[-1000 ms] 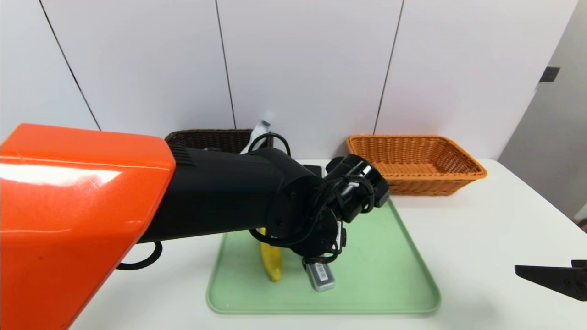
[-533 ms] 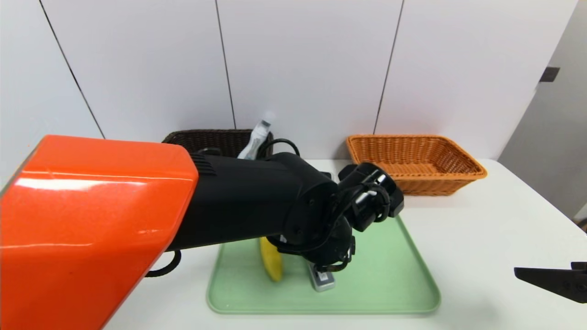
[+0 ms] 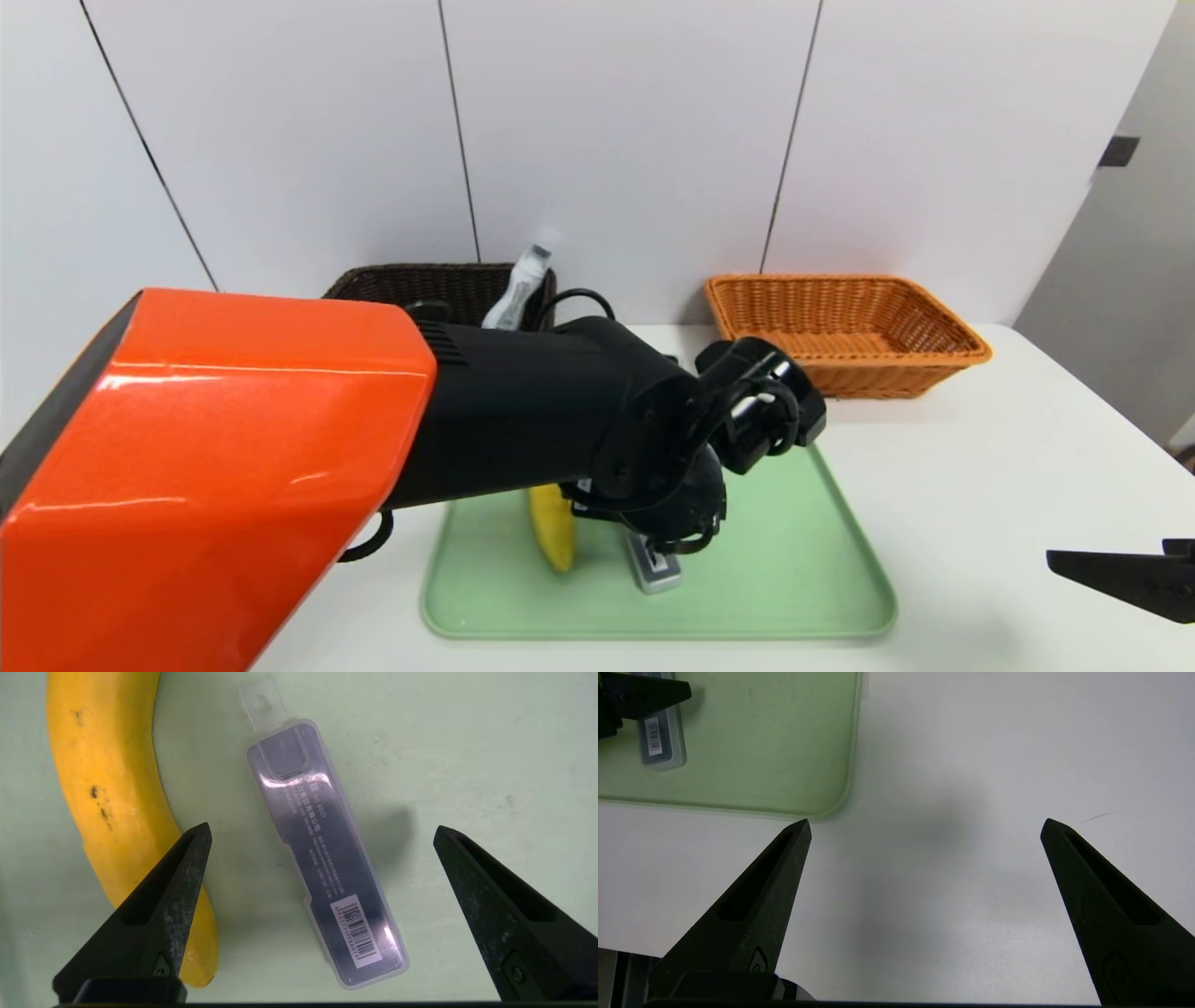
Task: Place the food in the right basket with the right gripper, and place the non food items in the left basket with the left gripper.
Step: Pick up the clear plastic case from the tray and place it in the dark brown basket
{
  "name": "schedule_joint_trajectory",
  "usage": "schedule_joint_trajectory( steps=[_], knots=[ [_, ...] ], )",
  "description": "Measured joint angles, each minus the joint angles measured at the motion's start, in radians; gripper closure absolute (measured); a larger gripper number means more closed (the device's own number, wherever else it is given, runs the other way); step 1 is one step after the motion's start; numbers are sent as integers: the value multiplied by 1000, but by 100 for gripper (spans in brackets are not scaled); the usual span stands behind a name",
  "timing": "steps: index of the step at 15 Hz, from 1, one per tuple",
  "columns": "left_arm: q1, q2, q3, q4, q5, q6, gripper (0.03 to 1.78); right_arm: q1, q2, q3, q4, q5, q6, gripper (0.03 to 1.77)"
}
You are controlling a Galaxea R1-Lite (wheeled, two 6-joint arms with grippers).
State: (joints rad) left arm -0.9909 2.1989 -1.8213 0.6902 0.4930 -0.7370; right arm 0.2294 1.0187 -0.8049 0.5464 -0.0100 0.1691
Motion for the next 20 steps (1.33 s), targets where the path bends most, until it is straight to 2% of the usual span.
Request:
schedule_joint_trajectory(
  steps=[6,8,11,12,13,17,20],
  knots=[
    [2,-2,-41,48,-4,17,12,-1,-1,2,1,-1,3,10],
    [3,-16,-41,50,-3,85,12,-2,-6,6,1,-1,3,10],
    [26,-44,-39,29,-20,288,12,-3,-13,16,1,-1,3,10],
    [42,-52,-42,11,-61,361,12,-3,-16,17,1,-2,3,10],
    [60,-65,-44,-6,-127,433,12,-4,-19,17,1,-3,3,10],
    [152,-124,-47,-21,-460,755,12,-4,-26,11,1,-1,1,10],
    [225,-143,-41,-19,-671,1026,12,-4,-31,13,1,-1,0,10]
  ],
)
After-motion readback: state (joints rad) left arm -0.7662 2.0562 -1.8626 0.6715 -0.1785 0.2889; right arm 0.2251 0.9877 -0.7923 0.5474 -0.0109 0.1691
